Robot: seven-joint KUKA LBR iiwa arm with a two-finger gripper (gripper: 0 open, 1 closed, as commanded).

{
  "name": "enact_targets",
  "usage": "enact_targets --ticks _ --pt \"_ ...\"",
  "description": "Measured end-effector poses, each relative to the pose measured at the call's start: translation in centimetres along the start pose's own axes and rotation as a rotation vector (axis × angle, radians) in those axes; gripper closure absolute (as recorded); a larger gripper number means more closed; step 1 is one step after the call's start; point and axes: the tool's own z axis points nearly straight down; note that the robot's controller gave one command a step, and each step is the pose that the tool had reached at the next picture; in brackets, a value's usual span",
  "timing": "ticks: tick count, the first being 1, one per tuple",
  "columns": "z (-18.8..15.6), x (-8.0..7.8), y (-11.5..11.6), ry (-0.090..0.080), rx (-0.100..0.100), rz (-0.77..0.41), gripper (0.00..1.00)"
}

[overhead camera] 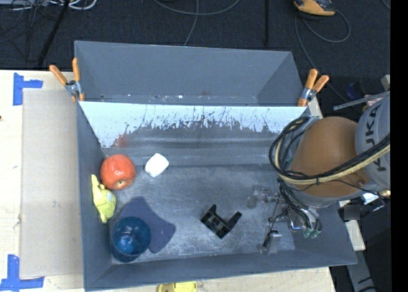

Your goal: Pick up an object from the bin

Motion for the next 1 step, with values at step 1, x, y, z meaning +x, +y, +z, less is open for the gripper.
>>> enact_targets --ticks 1 --pt "-0.38 -0.19 0.01 -0.008 0.001 -0.002 0.00"
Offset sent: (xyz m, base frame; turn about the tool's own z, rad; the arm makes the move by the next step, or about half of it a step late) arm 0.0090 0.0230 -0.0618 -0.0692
